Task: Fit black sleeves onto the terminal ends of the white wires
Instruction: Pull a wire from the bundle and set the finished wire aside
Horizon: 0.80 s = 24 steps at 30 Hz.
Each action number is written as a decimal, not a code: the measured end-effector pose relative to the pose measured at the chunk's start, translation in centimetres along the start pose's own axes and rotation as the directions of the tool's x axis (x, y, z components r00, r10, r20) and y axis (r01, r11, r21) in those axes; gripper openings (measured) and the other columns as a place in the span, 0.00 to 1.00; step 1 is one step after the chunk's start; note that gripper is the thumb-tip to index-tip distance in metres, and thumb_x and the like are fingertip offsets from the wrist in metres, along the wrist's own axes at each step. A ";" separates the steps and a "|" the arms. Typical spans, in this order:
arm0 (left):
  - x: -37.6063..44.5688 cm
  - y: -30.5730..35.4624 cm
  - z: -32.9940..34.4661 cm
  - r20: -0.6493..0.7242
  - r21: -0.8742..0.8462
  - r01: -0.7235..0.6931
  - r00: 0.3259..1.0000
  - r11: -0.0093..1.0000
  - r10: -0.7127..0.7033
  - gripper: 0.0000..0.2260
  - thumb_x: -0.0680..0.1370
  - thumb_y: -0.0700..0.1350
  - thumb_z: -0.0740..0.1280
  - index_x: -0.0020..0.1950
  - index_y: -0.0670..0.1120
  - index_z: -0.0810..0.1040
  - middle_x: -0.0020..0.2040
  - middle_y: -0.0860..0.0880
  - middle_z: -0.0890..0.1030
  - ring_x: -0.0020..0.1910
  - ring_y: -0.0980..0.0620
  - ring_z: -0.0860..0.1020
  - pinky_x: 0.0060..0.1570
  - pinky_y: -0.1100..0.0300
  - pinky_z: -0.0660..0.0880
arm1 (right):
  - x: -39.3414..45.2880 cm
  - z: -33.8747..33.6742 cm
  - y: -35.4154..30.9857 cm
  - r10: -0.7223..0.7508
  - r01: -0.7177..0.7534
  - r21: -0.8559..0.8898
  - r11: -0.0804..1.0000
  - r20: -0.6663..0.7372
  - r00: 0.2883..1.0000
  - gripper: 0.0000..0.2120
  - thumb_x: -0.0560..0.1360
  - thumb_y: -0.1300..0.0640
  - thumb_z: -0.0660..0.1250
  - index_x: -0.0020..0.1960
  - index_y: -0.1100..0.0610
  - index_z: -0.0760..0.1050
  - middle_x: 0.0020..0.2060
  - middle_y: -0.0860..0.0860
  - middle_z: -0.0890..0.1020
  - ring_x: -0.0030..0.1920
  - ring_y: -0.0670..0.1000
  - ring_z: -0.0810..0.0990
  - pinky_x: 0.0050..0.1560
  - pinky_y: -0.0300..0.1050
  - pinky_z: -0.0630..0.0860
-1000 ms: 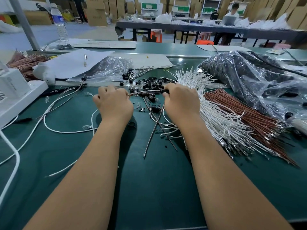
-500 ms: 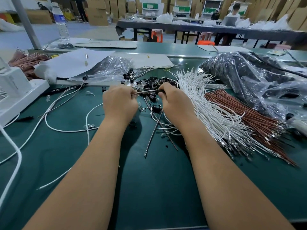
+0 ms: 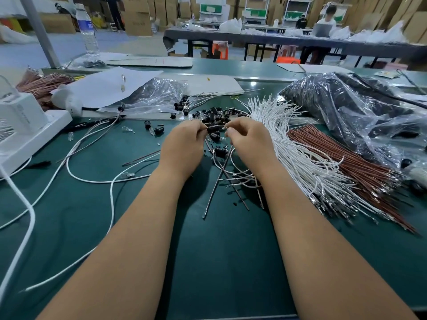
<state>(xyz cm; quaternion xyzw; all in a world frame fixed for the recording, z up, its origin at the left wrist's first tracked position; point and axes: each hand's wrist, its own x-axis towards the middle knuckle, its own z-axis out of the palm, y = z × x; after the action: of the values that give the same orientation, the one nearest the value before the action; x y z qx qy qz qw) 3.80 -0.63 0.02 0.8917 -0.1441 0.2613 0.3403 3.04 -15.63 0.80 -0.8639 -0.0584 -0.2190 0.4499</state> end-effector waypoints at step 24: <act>-0.1 0.1 0.1 0.024 -0.135 -0.067 0.997 0.989 0.071 0.05 0.77 0.40 0.67 0.47 0.43 0.82 0.34 0.57 0.74 0.33 0.63 0.71 0.35 0.74 0.64 | 0.4 -0.2 0.1 0.052 -0.044 0.175 0.984 -0.042 0.998 0.05 0.79 0.60 0.65 0.45 0.54 0.75 0.35 0.47 0.78 0.36 0.45 0.76 0.36 0.30 0.72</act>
<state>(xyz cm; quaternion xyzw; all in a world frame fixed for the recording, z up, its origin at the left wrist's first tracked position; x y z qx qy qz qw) 3.72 -0.76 -0.12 0.8649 -0.1970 0.2500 0.3881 3.35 -15.89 1.00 -0.8172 -0.0458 -0.2219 0.5300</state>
